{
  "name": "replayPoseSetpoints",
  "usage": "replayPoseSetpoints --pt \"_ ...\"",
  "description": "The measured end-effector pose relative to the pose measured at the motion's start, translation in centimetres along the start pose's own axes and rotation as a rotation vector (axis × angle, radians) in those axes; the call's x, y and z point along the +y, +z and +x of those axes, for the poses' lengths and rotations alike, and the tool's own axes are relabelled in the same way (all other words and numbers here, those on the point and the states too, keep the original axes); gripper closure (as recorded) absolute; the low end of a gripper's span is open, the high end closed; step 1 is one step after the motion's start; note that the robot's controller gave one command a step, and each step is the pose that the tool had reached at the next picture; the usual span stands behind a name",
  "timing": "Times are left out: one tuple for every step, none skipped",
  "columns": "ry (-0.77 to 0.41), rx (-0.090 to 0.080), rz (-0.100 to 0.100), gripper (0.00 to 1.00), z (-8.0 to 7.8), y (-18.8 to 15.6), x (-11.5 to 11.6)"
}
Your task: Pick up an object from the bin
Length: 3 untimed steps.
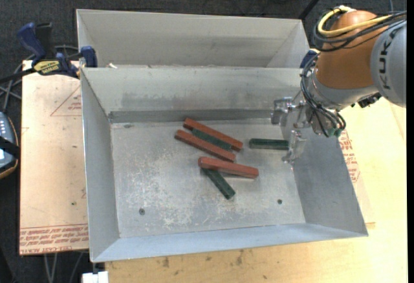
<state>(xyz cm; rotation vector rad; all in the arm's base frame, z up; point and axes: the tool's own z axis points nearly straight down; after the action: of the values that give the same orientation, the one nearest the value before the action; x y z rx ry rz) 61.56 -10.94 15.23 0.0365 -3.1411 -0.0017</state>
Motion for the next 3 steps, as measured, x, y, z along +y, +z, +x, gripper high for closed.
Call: replayPoseSetpoints --pt "-0.013 -0.007 0.0 0.0 -2.5 -0.8 1.3" --pt "-0.017 -0.009 0.002 0.0 -2.7 5.4 1.3" --pt "-0.05 -0.006 0.001 1.0 -4.1 8.1 0.4"
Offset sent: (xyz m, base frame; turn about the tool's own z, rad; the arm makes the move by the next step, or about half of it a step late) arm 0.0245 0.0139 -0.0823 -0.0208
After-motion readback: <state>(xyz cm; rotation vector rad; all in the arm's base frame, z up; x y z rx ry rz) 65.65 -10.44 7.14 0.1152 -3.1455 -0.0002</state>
